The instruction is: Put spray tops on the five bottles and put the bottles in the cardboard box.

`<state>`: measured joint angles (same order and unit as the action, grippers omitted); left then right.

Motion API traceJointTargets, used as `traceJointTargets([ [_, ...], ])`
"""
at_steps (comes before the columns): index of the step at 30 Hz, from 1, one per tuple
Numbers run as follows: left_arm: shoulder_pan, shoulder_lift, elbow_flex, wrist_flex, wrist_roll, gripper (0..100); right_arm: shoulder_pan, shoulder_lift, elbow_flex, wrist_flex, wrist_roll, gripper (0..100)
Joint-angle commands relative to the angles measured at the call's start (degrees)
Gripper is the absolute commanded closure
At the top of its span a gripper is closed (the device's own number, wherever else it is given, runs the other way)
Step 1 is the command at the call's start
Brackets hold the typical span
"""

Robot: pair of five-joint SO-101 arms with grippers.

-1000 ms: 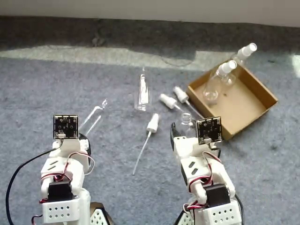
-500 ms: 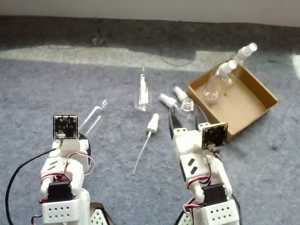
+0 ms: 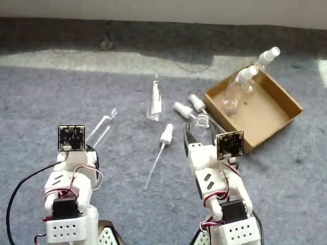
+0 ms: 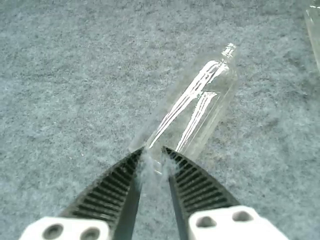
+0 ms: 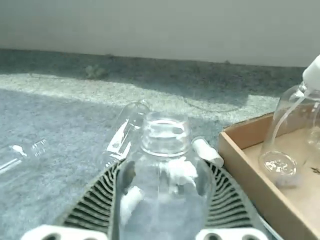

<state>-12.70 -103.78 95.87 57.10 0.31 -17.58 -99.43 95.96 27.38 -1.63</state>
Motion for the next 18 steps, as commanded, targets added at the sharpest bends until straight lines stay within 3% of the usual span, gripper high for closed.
traceJointTargets([
  [1, 0.7, -0.7, -1.5, -0.8, -0.2, 100, -0.5, -0.9, 10.2, 2.5, -0.4, 92.5],
  [6, 0.7, -0.7, -5.2, 0.4, -0.3, 100, -0.5, -0.5, 10.2, 2.7, -0.4, 92.5],
  [13, 0.9, -0.7, -21.8, 17.9, -11.3, 100, -0.5, -0.8, 10.2, 6.6, -0.4, 92.5],
  [18, 0.9, -0.7, -32.4, 23.6, -13.6, 100, -0.5, -0.8, 10.2, 6.6, -0.4, 92.5],
])
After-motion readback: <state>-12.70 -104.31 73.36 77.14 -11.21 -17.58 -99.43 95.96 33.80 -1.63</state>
